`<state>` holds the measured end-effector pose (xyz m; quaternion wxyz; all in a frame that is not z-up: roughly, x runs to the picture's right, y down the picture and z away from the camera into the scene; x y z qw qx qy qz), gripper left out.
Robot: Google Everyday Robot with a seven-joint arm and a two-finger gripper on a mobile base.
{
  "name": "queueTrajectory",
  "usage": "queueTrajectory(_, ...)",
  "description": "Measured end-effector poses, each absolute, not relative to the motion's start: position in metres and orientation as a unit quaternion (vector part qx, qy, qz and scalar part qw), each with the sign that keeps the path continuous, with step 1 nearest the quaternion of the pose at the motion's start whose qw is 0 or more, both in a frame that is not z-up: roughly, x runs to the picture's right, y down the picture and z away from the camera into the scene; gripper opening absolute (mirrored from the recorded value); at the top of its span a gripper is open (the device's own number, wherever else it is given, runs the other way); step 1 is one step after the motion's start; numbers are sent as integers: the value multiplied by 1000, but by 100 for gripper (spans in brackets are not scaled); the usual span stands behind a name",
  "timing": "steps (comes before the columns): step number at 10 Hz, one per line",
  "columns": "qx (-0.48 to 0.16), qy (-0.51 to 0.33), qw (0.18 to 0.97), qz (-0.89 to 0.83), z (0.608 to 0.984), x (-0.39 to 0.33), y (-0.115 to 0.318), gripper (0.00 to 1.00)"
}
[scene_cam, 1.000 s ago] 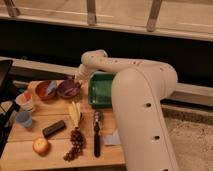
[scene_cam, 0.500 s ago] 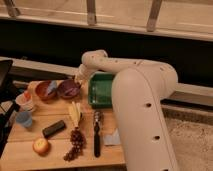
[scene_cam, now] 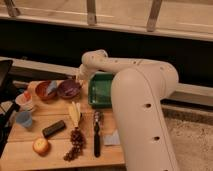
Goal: Place fork in purple bowl
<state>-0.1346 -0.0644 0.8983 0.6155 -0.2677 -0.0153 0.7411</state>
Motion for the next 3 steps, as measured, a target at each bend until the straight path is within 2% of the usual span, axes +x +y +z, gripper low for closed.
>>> queueTrajectory(3,-243,-28,607,756,888,-106,-64,36)
